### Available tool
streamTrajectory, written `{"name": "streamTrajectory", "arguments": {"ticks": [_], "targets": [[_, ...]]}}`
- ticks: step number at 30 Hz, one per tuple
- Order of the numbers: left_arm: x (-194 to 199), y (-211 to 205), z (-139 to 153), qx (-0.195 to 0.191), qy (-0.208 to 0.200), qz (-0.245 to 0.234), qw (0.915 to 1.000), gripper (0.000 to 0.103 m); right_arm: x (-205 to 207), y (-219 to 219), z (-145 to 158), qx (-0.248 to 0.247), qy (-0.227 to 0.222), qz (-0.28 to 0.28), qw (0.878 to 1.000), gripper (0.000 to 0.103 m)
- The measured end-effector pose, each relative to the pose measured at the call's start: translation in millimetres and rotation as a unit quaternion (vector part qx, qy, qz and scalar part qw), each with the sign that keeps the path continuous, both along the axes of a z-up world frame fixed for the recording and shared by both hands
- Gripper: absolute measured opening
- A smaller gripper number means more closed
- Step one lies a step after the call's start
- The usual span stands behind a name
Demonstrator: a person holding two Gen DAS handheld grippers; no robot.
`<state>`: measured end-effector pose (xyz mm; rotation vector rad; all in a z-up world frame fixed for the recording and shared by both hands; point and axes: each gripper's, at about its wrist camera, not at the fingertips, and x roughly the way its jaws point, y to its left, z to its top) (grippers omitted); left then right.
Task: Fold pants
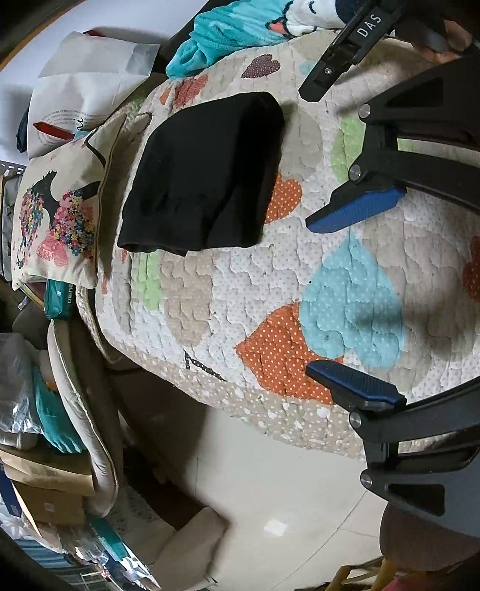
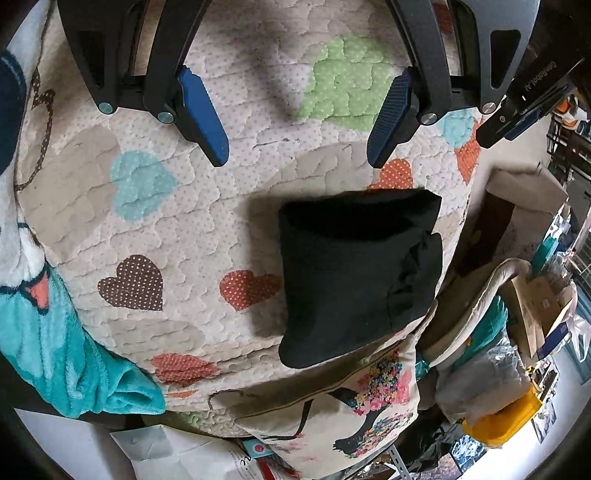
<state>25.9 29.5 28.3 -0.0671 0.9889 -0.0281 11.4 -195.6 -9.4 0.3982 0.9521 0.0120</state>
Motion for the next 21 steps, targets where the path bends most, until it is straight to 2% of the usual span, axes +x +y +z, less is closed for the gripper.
{"name": "streamTrajectory", "arguments": {"ticks": [4,6,8,10,11,12,13,14,16,18,21], "targets": [[1.8,1.8,-2.8,-0.001,0.001,0.001,1.0,0.071,0.7,1.2,-3.0,-0.002,0.004,0.002,1.0,0.082],[0.4,1.9,-1.1,0.001,-0.011,0.001,0.9999,0.071,1.3,2.9,-3.8,-0.004,0.005,0.004,1.0,0.082],[-3.8,3.0,6.6,0.007,-0.042,0.005,0.9991,0.071,1.5,5.5,-3.5,-0.012,0.003,0.007,1.0,0.082],[-13.4,5.8,24.1,0.014,-0.101,0.017,0.9946,0.071,1.3,8.8,-1.4,-0.022,-0.002,0.01,1.0,0.082],[-18.5,7.1,34.2,0.016,-0.133,0.022,0.9908,0.075,1.2,10.7,-0.1,-0.026,-0.005,0.013,1.0,0.082],[-21.7,8.6,42.6,0.018,-0.157,0.025,0.9872,0.09,1.2,13.1,1.7,-0.032,-0.009,0.016,0.999,0.082],[-25.7,8.6,52.9,0.02,-0.184,0.025,0.9823,0.098,1.0,14.7,3.4,-0.037,-0.013,0.018,0.999,0.082],[-28.5,8.8,60.5,0.019,-0.204,0.023,0.9785,0.103,0.5,16.1,5.2,-0.041,-0.017,0.02,0.999,0.082],[-33.4,7.8,74.9,0.013,-0.237,0.018,0.9712,0.103,-0.9,19.1,9.2,-0.048,-0.027,0.025,0.998,0.082],[-31.4,5.9,79.7,0.01,-0.235,0.018,0.9717,0.103,-2.3,21.9,12.4,-0.056,-0.034,0.03,0.997,0.082],[-22.1,2.2,70.9,-0.001,-0.191,0.011,0.9816,0.103,-3.8,26.7,15.2,-0.067,-0.039,0.038,0.996,0.082]]}}
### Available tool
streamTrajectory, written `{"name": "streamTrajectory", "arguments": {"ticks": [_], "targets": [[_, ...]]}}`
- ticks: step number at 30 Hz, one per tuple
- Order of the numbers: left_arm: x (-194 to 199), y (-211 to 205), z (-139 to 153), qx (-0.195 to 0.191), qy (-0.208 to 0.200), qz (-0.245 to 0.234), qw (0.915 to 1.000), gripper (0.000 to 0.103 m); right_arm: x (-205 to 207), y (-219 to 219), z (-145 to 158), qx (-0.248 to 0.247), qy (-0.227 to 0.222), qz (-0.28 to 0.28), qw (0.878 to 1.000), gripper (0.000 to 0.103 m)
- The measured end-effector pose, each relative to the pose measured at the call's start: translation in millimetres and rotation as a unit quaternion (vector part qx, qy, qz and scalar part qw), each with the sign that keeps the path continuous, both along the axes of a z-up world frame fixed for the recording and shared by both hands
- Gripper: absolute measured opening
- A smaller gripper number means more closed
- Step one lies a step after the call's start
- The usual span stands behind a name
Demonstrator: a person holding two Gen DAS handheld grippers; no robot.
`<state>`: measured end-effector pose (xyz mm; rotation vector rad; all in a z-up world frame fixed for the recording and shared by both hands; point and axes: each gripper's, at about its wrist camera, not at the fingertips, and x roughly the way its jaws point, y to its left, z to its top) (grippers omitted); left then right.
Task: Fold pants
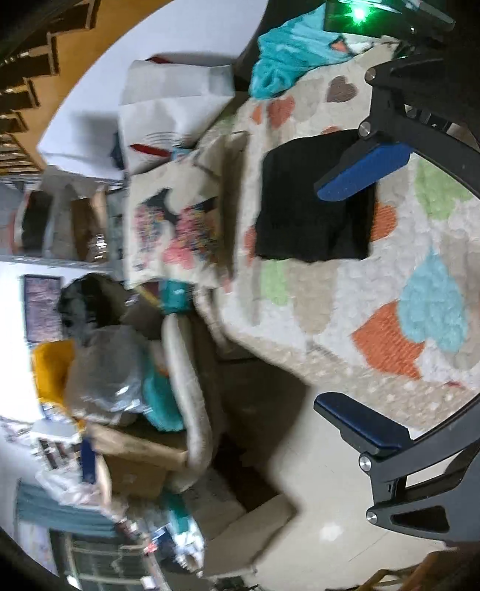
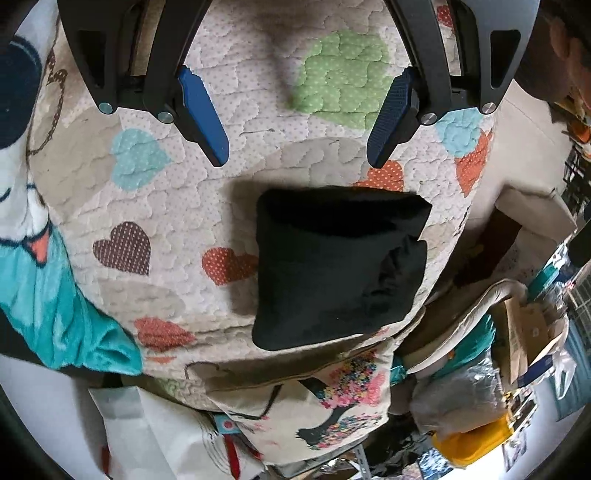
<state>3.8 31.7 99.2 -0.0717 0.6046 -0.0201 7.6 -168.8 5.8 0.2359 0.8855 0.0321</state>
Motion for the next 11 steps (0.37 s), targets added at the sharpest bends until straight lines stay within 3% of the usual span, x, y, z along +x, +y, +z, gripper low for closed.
{"name": "streamTrajectory", "arguments": {"ticks": [5,11], "targets": [[12.9,-1.7,-32.1,-0.021,0.084,-0.034,0.9956,0.103,-2.1,0.4,-5.4,-0.005,0.015,-0.004,1.0,0.082],[19.4,-4.9,-64.7,-0.014,0.131,-0.046,0.9902,0.103,-3.7,-2.5,-15.7,0.004,0.041,-0.013,0.999,0.082]]}}
